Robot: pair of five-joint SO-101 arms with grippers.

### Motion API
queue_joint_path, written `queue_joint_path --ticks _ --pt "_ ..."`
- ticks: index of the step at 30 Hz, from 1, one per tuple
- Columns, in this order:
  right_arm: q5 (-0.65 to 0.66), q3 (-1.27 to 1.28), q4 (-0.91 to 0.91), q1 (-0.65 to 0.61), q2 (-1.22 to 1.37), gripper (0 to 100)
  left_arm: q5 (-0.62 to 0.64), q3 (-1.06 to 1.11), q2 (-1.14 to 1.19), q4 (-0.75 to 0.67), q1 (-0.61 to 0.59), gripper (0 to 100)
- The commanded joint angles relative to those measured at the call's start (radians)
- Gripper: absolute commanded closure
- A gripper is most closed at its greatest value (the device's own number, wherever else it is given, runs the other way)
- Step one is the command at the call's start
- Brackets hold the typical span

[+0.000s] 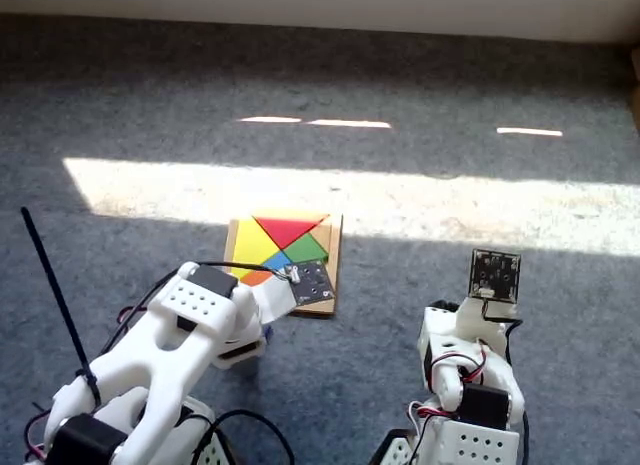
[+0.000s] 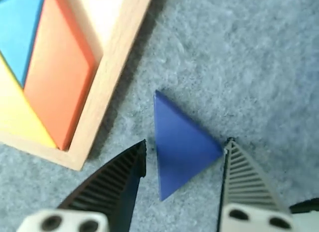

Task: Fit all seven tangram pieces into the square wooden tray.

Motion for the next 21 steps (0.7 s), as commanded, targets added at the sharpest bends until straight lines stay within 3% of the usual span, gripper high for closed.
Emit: queue_joint_path --ticks 1,21 --pt "-0.003 0.140 -0.022 0.010 -0.008 95.7 0.026 -0.054 0.054 -0.006 0.018 76" --pt "-0.003 0.140 -0.022 0.010 -0.008 95.7 0.052 -0.084 0.102 0.041 0.021 86"
